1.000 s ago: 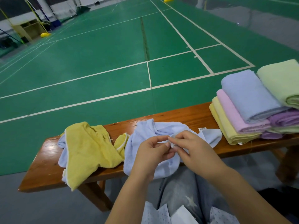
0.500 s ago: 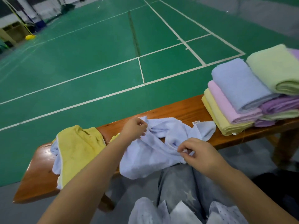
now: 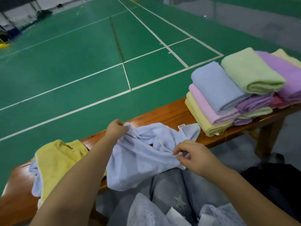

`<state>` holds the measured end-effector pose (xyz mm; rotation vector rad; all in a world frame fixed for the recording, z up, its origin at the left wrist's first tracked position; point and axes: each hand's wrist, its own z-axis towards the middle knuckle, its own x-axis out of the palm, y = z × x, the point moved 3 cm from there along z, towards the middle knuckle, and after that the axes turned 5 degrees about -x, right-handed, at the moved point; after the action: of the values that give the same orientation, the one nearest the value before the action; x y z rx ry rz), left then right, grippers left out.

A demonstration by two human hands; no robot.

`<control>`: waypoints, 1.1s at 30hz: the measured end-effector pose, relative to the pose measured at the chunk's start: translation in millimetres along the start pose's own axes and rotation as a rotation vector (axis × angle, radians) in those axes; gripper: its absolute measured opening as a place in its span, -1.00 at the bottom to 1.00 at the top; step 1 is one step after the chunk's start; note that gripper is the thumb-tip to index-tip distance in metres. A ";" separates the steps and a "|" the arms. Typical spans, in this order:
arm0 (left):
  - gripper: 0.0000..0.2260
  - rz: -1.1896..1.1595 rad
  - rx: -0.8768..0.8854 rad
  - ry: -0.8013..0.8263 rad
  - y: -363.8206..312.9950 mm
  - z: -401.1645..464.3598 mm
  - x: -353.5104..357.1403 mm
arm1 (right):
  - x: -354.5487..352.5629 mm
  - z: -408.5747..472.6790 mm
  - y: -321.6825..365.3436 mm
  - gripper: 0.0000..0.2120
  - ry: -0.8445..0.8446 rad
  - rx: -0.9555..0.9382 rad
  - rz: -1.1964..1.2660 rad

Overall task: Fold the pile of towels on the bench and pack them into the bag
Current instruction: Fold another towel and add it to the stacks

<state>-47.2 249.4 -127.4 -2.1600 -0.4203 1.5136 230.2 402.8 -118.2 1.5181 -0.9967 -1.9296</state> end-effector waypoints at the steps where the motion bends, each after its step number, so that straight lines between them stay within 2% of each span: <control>1: -0.88 -0.088 -0.004 -0.028 -0.3 0.4 -9.8 | -2.5 2.2 1.2 -0.91 -0.019 0.010 -0.010; 6: -0.81 -0.491 0.068 -0.220 -10.5 -17.6 -76.9 | -30.0 19.2 19.6 -0.80 -0.262 -0.035 0.021; 10: -0.79 -0.576 0.138 -0.378 8.9 -53.6 -107.7 | -42.0 29.6 37.4 -0.77 -0.338 -0.122 0.007; 12: -0.76 -0.577 0.065 -0.372 39.6 -69.0 -102.8 | -37.8 29.3 34.9 -0.78 -0.327 -0.152 -0.018; 15: -0.75 -0.662 -0.150 -0.207 91.0 -89.1 -73.6 | -21.6 22.8 16.9 -0.76 -0.198 -0.087 -0.044; 17: -0.78 -0.620 -0.278 -0.130 120.5 -103.8 -53.1 | -4.5 13.7 5.5 -0.68 -0.047 -0.010 -0.043; 20: -0.84 -0.408 -0.288 -0.133 142.0 -117.7 -40.4 | 15.4 0.2 -5.1 -0.68 0.090 0.086 -0.015; 23: -0.81 -0.171 -0.176 -0.124 138.2 -122.1 -39.6 | 17.3 -2.3 -8.3 -0.76 0.100 0.138 0.006; 26: -0.79 -0.007 -0.094 -0.017 128.5 -123.5 -37.0 | 9.8 1.3 -6.6 -0.81 0.074 0.143 -0.005; 29: -0.71 0.072 -0.022 0.033 125.1 -121.4 -36.6 | 3.4 0.1 -8.2 -0.82 0.035 0.153 0.007; 31: -0.79 0.078 0.018 0.055 121.2 -121.5 -36.3 | 1.2 -2.1 -11.4 -0.81 0.019 0.158 0.016; 33: -0.86 -0.020 -0.004 0.072 117.4 -123.2 -33.7 | 1.7 -3.8 -13.5 -0.81 0.021 0.165 0.011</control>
<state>54.8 109.1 -128.5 -2.1994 -0.4194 1.4210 234.3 408.9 -130.2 1.6152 -1.1772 -1.8588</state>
